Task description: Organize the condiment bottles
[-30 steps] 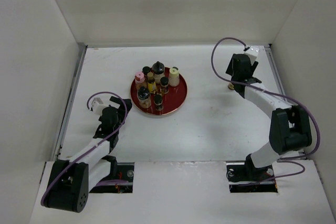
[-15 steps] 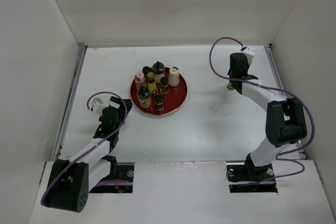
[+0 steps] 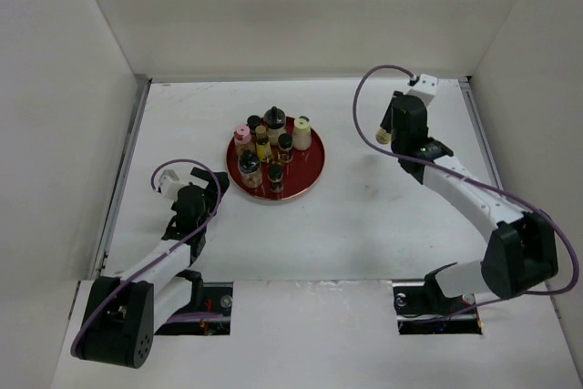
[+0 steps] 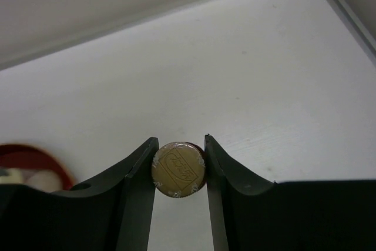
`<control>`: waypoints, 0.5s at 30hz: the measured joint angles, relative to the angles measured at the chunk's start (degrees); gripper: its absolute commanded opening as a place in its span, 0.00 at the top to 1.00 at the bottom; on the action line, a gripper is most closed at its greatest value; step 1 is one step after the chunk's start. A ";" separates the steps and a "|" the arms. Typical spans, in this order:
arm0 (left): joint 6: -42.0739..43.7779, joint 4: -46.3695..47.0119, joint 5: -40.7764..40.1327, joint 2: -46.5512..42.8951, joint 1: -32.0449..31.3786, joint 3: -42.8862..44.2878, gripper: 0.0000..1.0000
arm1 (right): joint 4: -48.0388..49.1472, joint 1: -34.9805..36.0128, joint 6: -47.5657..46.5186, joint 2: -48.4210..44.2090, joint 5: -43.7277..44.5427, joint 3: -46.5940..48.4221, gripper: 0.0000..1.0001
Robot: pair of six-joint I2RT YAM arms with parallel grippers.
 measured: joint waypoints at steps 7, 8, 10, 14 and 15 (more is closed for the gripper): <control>0.00 0.00 -0.13 -0.28 0.09 0.00 0.00 | 2.71 13.27 0.79 -1.16 -1.81 0.44 0.74; 0.00 -0.02 -0.11 -0.50 0.15 0.00 0.00 | 3.13 14.53 0.96 -0.24 -2.05 0.66 0.74; 0.00 -0.02 -0.15 -1.14 0.33 0.00 0.00 | 4.04 17.16 1.33 2.56 -2.62 1.49 0.74; 0.00 -0.04 -0.15 -1.46 0.48 0.00 0.00 | 5.18 20.63 1.60 8.33 -3.45 3.43 0.74; 0.00 -0.04 -0.11 -1.42 0.48 0.00 0.00 | 5.57 21.33 1.66 9.81 -3.76 3.96 0.74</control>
